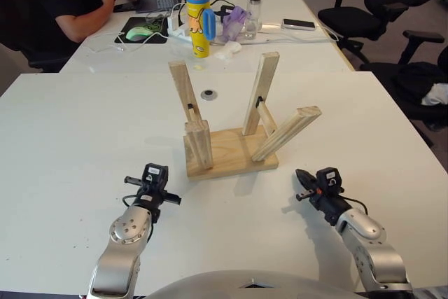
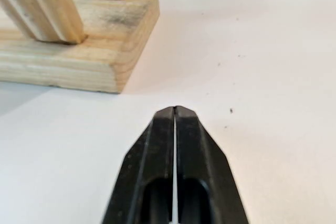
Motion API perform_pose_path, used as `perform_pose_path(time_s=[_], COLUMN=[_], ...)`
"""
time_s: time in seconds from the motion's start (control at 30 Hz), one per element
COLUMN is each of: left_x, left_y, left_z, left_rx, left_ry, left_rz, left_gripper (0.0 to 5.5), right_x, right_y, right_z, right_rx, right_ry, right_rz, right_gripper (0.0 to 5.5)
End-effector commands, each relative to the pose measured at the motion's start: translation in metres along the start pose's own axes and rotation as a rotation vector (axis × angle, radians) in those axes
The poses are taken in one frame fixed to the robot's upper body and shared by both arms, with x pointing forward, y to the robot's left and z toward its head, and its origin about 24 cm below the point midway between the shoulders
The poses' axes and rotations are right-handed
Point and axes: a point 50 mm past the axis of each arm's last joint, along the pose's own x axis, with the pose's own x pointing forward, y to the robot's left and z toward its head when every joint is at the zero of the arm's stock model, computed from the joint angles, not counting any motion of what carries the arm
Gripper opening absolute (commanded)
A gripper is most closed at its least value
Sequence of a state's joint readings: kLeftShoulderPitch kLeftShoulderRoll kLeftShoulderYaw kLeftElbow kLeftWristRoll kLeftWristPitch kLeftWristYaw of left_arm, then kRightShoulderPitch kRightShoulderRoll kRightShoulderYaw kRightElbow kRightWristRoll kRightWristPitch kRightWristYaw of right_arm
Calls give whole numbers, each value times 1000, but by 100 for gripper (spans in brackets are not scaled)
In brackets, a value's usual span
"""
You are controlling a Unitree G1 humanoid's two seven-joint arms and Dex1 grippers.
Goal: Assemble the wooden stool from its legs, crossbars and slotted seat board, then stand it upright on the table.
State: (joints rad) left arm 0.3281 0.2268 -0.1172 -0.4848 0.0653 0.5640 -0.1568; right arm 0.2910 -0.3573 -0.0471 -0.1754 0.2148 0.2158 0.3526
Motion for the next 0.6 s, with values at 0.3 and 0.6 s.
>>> perform_pose_path(time_s=[0.3, 0.6], left_x=[21, 22], left_y=[-15, -52], left_z=[-9, 25], left_rx=[86, -7], left_ry=[115, -42], left_rz=[-160, -533], left_gripper=[4, 4], right_x=[54, 44], right_y=[16, 65], right_z=[8, 13], right_rx=[-38, 90], right_ry=[-56, -79], right_rz=[43, 396], right_gripper=[0, 0])
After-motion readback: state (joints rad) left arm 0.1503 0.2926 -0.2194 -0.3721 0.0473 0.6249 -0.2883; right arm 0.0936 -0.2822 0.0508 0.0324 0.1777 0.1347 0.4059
